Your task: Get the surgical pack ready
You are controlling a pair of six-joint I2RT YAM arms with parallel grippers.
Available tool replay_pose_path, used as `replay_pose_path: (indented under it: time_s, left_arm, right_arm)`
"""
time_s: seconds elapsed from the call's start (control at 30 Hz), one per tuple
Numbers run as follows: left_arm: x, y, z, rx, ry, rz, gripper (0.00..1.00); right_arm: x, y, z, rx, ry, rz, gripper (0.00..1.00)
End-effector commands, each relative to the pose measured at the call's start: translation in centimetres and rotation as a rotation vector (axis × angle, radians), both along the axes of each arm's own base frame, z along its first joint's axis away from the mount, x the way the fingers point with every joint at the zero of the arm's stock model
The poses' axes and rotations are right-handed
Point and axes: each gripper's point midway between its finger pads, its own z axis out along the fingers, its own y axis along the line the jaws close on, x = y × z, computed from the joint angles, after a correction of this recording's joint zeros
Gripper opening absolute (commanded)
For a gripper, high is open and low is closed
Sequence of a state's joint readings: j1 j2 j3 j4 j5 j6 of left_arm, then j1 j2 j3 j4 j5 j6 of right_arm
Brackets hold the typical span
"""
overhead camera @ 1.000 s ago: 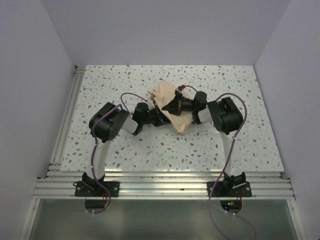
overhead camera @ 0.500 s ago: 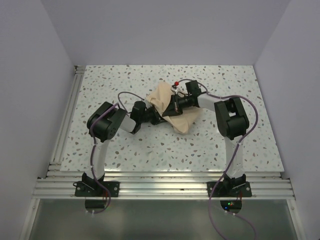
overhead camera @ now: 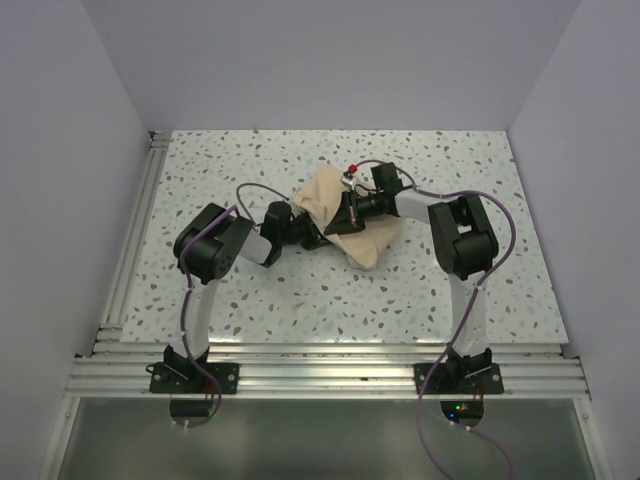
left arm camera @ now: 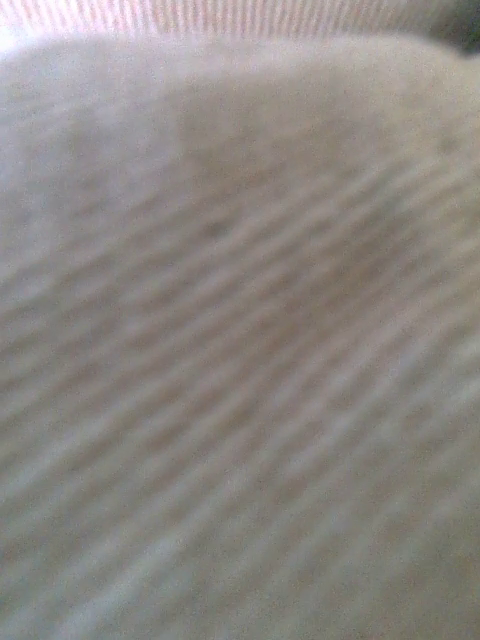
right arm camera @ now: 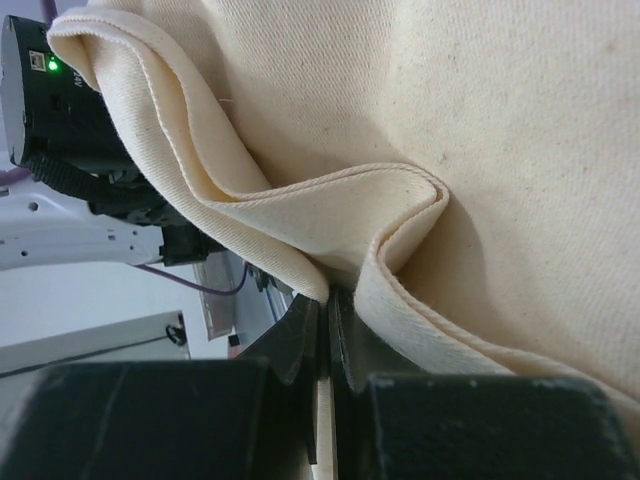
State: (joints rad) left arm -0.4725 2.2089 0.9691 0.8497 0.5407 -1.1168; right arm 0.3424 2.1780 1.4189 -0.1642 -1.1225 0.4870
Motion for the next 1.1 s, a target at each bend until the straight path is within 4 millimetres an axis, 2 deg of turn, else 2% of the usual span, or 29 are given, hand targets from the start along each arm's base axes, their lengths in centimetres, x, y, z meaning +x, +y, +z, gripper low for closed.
replay_pose_path:
  time_s: [0.0,0.07,0.1,0.2,0.3,0.37,0.47,0.57,0.6,0.7,0.73,0.77,0.83,0.93,0.97,1.0,1.03,1.07]
  left_arm:
    - [2.9,1.0,1.7,0.019,-0.092,0.092,0.01]
    - [2.3,1.6,2.0,0.033,-0.096,0.108,0.10]
    - [2.1,1.9,1.9,0.046,-0.095,0.113,0.21]
    - [0.6,3.1,1.7,0.069,-0.058,0.141,0.41]
    - [-1.3,4.3,1.6,0.077,-0.030,0.161,0.49]
    - [-2.7,5.1,1.8,0.087,-0.021,0.169,0.51]
    - [-4.1,6.3,2.2,0.122,-0.022,0.178,0.55]
    - [-5.4,7.1,1.8,0.186,-0.007,0.160,0.57]
    - [-5.9,7.4,1.6,0.201,-0.003,0.155,0.58]
    - [-7.5,8.7,1.3,0.238,0.002,0.160,0.59]
    - [-8.2,9.5,0.5,0.282,0.031,0.167,0.59]
    - [-8.5,10.0,0.7,0.305,0.026,0.171,0.60]
    - [-9.5,11.6,-0.4,0.395,0.053,0.181,0.62]
    - [-10.8,13.4,0.3,0.448,0.039,0.205,0.64]
    - [-10.9,13.7,1.5,0.448,0.004,0.216,0.65]
    - [-11.0,14.1,1.9,0.470,-0.018,0.214,0.66]
    - [-11.5,15.1,1.7,0.518,-0.004,0.226,0.67]
    - [-11.1,15.4,3.3,0.522,-0.049,0.242,0.68]
  right_arm:
    - [-5.4,2.2,3.3,0.069,0.125,0.138,0.00]
    - [-5.4,2.0,3.4,0.040,0.130,0.136,0.05]
    - [-5.2,1.9,3.3,0.034,0.110,0.139,0.07]
    - [-4.5,2.2,3.9,0.030,0.086,0.129,0.15]
    - [-3.6,2.4,4.5,0.023,0.064,0.118,0.19]
    - [-3.3,2.5,4.8,0.018,0.047,0.116,0.27]
    - [-3.0,2.6,5.1,0.006,0.030,0.106,0.32]
    - [-2.8,2.5,5.3,-0.010,0.018,0.099,0.40]
    - [-2.7,2.5,5.3,-0.016,0.004,0.099,0.47]
    - [-2.6,2.4,5.8,-0.023,-0.021,0.092,0.56]
    - [-2.6,2.4,6.0,-0.023,-0.028,0.090,0.57]
    - [-2.5,2.4,6.3,-0.020,-0.036,0.090,0.57]
    - [-2.3,2.4,7.4,-0.017,-0.075,0.084,0.58]
    - [-2.4,2.3,9.5,0.004,-0.143,0.085,0.58]
    - [-2.6,2.2,10.1,0.002,-0.159,0.085,0.58]
    - [-2.5,1.9,10.1,-0.016,-0.194,0.080,0.59]
    - [-2.8,1.7,11.6,-0.015,-0.247,0.075,0.59]
    - [-2.8,1.3,11.7,-0.041,-0.276,0.065,0.60]
